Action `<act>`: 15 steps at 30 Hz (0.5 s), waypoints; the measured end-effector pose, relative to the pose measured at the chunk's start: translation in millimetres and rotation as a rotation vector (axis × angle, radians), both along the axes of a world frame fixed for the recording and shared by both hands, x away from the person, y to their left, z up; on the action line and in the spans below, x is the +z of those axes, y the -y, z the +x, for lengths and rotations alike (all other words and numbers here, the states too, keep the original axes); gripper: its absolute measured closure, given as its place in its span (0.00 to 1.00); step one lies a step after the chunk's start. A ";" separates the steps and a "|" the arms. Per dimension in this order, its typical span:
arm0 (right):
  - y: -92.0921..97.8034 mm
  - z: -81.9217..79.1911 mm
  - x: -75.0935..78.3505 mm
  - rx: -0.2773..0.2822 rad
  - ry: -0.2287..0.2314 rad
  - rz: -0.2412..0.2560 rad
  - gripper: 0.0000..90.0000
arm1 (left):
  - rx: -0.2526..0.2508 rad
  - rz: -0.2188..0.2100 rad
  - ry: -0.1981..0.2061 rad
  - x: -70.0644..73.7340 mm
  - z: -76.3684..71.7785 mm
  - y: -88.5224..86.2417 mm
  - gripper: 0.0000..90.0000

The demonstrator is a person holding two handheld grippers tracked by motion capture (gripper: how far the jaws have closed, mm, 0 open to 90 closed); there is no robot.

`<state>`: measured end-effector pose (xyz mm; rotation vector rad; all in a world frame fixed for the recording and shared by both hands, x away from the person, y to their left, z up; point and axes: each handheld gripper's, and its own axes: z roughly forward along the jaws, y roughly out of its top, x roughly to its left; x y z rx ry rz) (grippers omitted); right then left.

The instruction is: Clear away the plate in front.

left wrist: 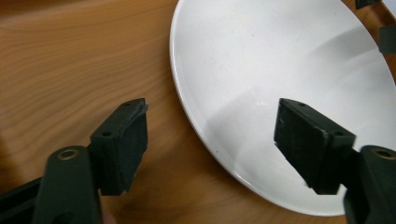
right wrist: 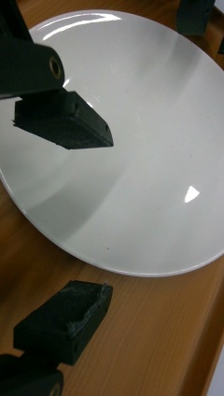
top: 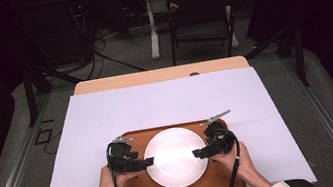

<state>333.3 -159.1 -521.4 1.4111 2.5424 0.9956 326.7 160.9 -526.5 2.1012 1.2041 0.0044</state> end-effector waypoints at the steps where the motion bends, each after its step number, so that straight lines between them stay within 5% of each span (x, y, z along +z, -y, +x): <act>1: 0.6 -0.9 2.2 0.000 0.005 0.001 0.21 | -0.012 0.003 0.008 1.9 -0.2 -0.8 0.26; 8: 11.5 -9.0 20.6 -0.002 0.082 0.018 0.16 | -0.066 0.011 0.062 17.4 -4.7 -7.1 0.17; 11: 16.1 -13.5 27.5 0.009 0.109 0.020 0.15 | -0.082 -0.040 0.072 25.2 -6.8 -11.1 0.17; 15: 19.4 -24.1 38.9 0.027 0.155 0.007 0.11 | -0.102 -0.056 0.107 34.4 -7.5 -18.7 0.15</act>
